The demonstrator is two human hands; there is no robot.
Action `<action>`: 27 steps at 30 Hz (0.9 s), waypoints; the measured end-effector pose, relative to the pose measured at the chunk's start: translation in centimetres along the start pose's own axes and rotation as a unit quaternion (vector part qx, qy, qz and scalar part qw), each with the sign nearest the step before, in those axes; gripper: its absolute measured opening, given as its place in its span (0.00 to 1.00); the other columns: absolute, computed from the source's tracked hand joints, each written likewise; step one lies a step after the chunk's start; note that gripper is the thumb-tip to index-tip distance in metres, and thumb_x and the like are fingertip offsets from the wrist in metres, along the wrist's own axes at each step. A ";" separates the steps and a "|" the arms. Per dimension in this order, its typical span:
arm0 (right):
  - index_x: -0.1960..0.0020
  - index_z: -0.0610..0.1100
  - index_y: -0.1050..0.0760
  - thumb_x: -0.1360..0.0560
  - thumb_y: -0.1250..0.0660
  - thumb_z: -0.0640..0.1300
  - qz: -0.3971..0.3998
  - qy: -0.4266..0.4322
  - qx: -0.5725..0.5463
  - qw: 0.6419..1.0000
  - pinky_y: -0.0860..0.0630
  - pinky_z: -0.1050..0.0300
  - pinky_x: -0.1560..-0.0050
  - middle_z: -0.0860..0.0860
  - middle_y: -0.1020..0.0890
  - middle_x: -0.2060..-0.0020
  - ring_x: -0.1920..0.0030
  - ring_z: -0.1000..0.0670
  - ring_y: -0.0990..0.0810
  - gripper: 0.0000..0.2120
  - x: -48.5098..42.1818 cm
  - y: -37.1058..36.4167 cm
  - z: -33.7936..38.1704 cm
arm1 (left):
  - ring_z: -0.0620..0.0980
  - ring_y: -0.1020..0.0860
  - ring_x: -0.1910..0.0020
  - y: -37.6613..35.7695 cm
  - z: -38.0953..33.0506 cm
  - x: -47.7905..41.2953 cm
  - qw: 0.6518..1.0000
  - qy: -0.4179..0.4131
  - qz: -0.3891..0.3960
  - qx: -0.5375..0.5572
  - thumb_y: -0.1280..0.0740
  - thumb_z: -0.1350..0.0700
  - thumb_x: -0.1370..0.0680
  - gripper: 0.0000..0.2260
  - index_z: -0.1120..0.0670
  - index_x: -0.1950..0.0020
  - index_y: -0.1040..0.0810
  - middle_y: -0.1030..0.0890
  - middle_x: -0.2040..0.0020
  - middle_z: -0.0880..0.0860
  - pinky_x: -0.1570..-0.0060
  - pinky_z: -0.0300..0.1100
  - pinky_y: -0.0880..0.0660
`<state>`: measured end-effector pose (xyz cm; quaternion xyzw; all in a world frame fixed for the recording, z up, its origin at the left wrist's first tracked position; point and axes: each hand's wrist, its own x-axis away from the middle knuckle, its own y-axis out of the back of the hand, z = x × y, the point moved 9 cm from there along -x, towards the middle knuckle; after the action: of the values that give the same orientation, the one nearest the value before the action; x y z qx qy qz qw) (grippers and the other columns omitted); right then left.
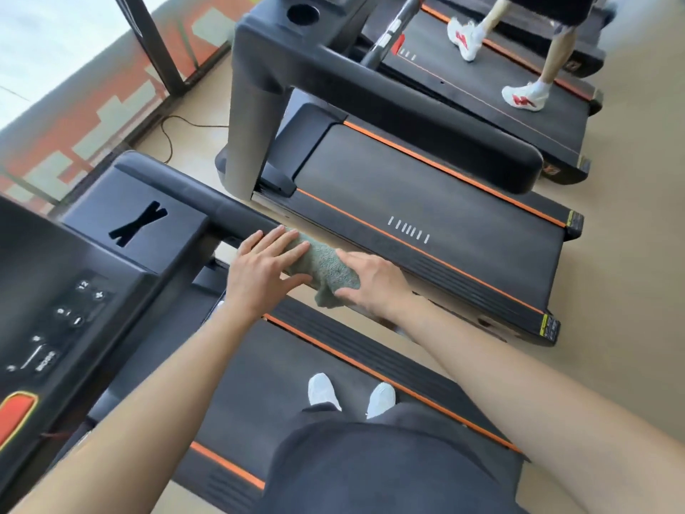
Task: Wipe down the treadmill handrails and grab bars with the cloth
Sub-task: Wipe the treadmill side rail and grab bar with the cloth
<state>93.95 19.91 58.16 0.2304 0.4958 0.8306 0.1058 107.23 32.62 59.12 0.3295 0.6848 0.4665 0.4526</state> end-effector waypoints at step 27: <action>0.21 0.58 0.41 0.26 0.25 0.53 -0.028 0.045 -0.009 0.999 0.29 0.49 0.31 0.54 0.33 0.23 0.27 0.50 0.31 0.39 16.7 1.0 -15.3 | 0.57 0.35 0.22 -4.0 -22.5 4.9 0.973 0.167 -0.052 0.153 0.27 0.44 0.25 0.26 0.58 0.33 0.20 0.27 0.25 0.56 0.27 0.54 0.30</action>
<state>71.94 14.31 57.53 0.1783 0.4991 0.8411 0.1082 84.43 27.84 57.35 0.2765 0.8300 0.3806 0.2996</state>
